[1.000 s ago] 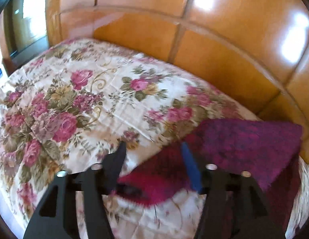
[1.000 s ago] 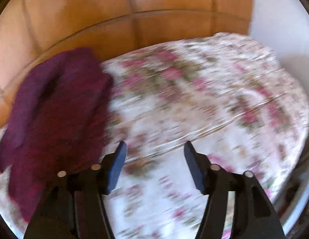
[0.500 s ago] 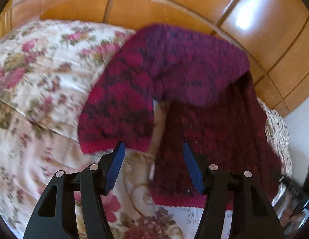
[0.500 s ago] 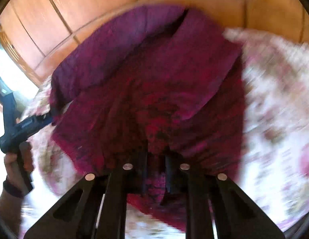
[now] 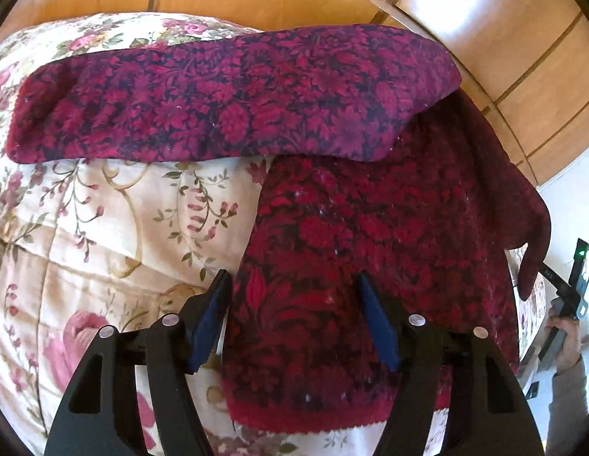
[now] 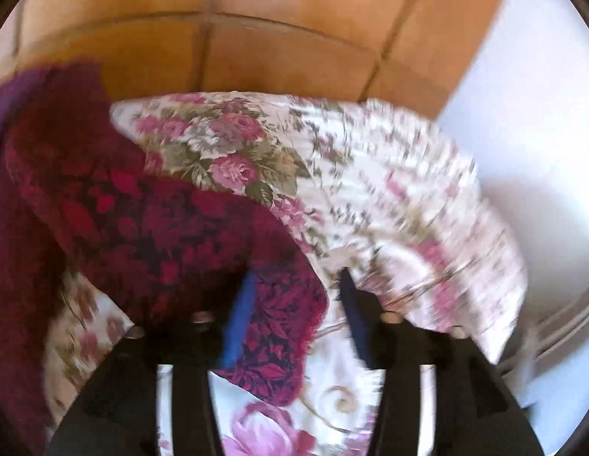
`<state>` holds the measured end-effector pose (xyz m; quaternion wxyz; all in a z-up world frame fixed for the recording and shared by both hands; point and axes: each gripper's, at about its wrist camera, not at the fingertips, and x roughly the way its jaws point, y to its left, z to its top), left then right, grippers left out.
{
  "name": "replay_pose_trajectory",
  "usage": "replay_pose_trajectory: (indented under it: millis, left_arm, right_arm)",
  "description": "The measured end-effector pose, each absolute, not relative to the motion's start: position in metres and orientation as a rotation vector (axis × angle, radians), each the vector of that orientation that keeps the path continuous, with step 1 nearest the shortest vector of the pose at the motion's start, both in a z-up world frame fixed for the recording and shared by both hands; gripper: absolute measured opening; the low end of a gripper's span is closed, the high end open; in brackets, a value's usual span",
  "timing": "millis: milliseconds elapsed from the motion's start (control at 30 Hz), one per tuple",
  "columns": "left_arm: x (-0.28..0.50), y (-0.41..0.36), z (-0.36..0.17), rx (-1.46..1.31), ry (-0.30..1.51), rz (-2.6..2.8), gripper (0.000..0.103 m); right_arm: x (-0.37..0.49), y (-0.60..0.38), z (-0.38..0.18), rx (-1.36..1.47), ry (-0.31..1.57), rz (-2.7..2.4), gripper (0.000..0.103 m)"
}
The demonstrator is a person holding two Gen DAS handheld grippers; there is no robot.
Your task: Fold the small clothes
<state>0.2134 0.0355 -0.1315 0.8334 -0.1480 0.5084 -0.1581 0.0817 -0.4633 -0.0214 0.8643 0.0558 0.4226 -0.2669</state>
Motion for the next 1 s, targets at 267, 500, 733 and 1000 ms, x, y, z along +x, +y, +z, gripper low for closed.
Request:
replay_pose_trajectory:
  millis: [267, 500, 733, 1000]
  left_arm:
    - [0.226, 0.029, -0.129, -0.316, 1.091, -0.391, 0.034]
    - [0.217, 0.01, -0.124, -0.252, 1.059, -0.399, 0.019]
    - [0.201, 0.015, -0.11, -0.247, 1.021, -0.387, 0.014]
    - [0.154, 0.02, -0.091, -0.274, 0.99, -0.431, 0.013]
  right_arm:
    - [0.026, -0.423, -0.002, 0.318, 0.823, -0.368, 0.085]
    - [0.003, -0.325, -0.047, 0.477, 1.029, 0.056, 0.075]
    - [0.04, -0.296, -0.059, 0.521, 1.071, 0.171, 0.03]
    - [0.012, -0.327, 0.009, 0.253, 0.954, 0.144, 0.013]
